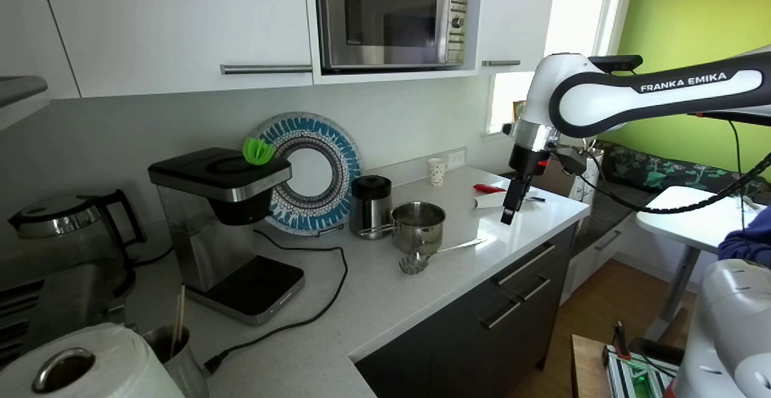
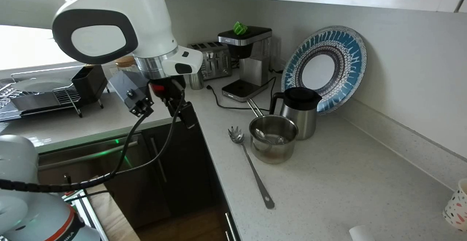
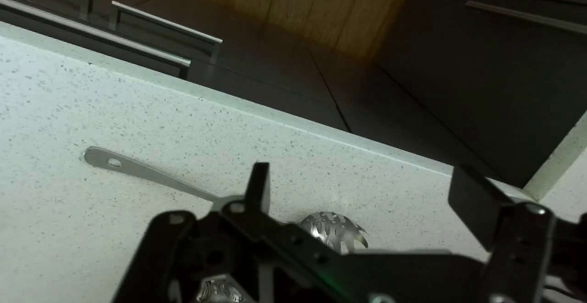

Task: Pick up the steel pasta server from the table and put it cocktail shaker near the paper towel roll

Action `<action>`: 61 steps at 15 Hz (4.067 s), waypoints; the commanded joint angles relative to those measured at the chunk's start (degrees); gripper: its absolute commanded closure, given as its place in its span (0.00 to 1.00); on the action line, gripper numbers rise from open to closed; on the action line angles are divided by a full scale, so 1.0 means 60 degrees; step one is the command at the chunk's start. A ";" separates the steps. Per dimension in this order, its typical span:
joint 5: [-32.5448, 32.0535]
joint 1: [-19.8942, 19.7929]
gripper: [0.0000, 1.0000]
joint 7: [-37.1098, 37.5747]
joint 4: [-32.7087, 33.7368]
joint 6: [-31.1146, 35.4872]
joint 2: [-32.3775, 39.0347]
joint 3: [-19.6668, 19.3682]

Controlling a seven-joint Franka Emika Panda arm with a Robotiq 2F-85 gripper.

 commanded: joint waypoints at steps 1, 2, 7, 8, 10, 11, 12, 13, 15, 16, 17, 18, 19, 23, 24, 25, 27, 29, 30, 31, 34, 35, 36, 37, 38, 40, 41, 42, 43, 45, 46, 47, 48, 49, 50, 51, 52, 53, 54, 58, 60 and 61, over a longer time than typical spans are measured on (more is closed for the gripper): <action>-0.0260 0.0040 0.00 -0.0395 0.0143 0.0261 0.0255 0.0160; -0.0301 0.0121 0.00 -0.0609 0.0350 0.0361 0.0485 0.0150; -0.0055 0.0333 0.00 -0.1666 0.1272 0.0436 0.1392 -0.0201; 0.0005 0.0292 0.00 -0.1822 0.1530 0.0424 0.1658 -0.0329; 0.0183 0.0318 0.00 -0.2529 0.2201 0.0036 0.2372 -0.0743; 0.0341 0.0351 0.00 -0.2914 0.2420 -0.0127 0.2637 -0.0930; 0.0588 0.0422 0.00 -0.3398 0.2732 -0.0292 0.3127 -0.1173; 0.0719 0.0380 0.00 -0.3631 0.2943 -0.0439 0.3484 -0.1274; 0.1046 0.0231 0.00 -0.3978 0.3380 -0.0706 0.4345 -0.1388; 0.1121 0.0086 0.00 -0.3862 0.3466 -0.0718 0.4728 -0.1356; 0.1191 -0.0021 0.00 -0.3807 0.3551 -0.0734 0.5088 -0.1322; 0.1222 -0.0138 0.00 -0.3774 0.3556 -0.0751 0.5416 -0.1277; 0.1235 -0.0261 0.00 -0.3660 0.3582 -0.0800 0.5698 -0.1212; 0.1108 -0.0474 0.00 -0.3663 0.3373 -0.0454 0.5688 -0.0946; 0.1109 -0.0486 0.00 -0.3662 0.3430 -0.0479 0.5739 -0.0937; 0.1097 -0.0482 0.00 -0.3989 0.2961 0.0235 0.5322 -0.0871; 0.0201 -0.0523 0.00 -0.4699 0.2089 0.1057 0.4756 -0.0659; -0.0315 -0.0563 0.00 -0.5340 0.1467 0.1773 0.4487 -0.0598; -0.0633 -0.0581 0.00 -0.5658 0.1186 0.2125 0.4493 -0.0590; -0.0973 -0.0611 0.00 -0.5882 0.0942 0.2496 0.4438 -0.0579; -0.1971 -0.0705 0.00 -0.6485 0.0603 0.3742 0.4712 -0.0585; -0.2230 -0.0714 0.00 -0.6689 0.0560 0.4101 0.4805 -0.0569; -0.1704 -0.0687 0.00 -0.6256 0.0824 0.3524 0.4818 -0.0541; -0.1857 -0.0697 0.00 -0.6403 0.0741 0.3781 0.4841 -0.0535; -0.1935 -0.0698 0.00 -0.6490 0.0703 0.3883 0.4855 -0.0527; -0.1353 -0.0444 0.00 -0.8070 0.0379 0.4485 0.4591 -0.0710; -0.1137 -0.0404 0.00 -0.8475 0.0336 0.4685 0.4577 -0.0724; -0.0609 -0.0309 0.00 -0.9203 0.0292 0.4848 0.4582 -0.0784; -0.0126 -0.0233 0.00 -0.9861 0.0258 0.4997 0.4582 -0.0827; 0.0912 -0.0074 0.00 -1.1356 0.0223 0.5226 0.4679 -0.0892; 0.1501 0.0028 0.00 -1.2077 0.0190 0.5343 0.4713 -0.0912; 0.2104 0.0127 0.00 -1.2800 0.0204 0.5409 0.4781 -0.0952; 0.2537 0.0149 0.00 -1.3204 0.0248 0.5564 0.4927 -0.0938; 0.2925 0.0156 0.00 -1.3548 0.0368 0.5599 0.5098 -0.0920; 0.3473 0.0200 0.00 -1.3967 0.0551 0.5503 0.5277 -0.0946; 0.3979 0.0209 0.01 -1.4284 0.0679 0.5419 0.5422 -0.0948; 0.4481 0.0184 0.03 -1.4526 0.0825 0.5317 0.5593 -0.0929; 0.4924 0.0130 0.05 -1.4670 0.1004 0.5184 0.5804 -0.0891; 0.5349 0.0060 0.10 -1.4772 0.1160 0.5192 0.6030 -0.0846; 0.6632 -0.0305 0.29 -1.4708 0.1856 0.5082 0.6833 -0.0600; 0.6871 -0.0495 0.45 -1.4477 0.2135 0.5011 0.7206 -0.0440; 0.6953 -0.0591 0.49 -1.4461 0.2225 0.4983 0.7321 -0.0361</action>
